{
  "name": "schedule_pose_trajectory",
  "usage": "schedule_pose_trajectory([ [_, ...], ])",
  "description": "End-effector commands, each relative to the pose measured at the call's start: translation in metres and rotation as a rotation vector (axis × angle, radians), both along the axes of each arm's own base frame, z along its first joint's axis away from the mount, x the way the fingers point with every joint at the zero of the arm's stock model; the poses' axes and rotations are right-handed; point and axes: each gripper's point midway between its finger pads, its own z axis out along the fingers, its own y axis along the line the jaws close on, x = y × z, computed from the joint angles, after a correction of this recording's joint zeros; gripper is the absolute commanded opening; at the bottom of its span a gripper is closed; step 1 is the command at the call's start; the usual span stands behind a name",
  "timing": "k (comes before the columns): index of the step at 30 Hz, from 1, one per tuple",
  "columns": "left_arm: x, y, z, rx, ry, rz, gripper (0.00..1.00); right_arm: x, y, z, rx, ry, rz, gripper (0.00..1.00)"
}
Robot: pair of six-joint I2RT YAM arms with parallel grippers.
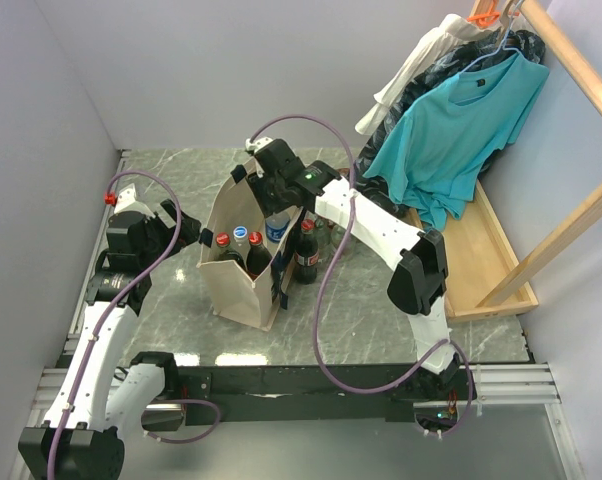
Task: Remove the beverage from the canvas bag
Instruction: Take out the drink from the canvas bag.
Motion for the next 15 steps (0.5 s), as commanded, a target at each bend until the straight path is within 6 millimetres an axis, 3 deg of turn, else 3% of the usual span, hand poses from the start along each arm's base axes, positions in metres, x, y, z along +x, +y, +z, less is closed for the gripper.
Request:
schedule_pose_trajectory([
  [1, 0.002, 0.002, 0.017, 0.009, -0.056, 0.001, 0.96, 0.013, 0.008, 0.019, 0.047, -0.058, -0.004, 0.53],
  [15, 0.002, 0.001, 0.015, 0.007, -0.053, -0.005, 0.96, 0.003, -0.012, 0.018, 0.015, -0.044, -0.053, 0.53],
])
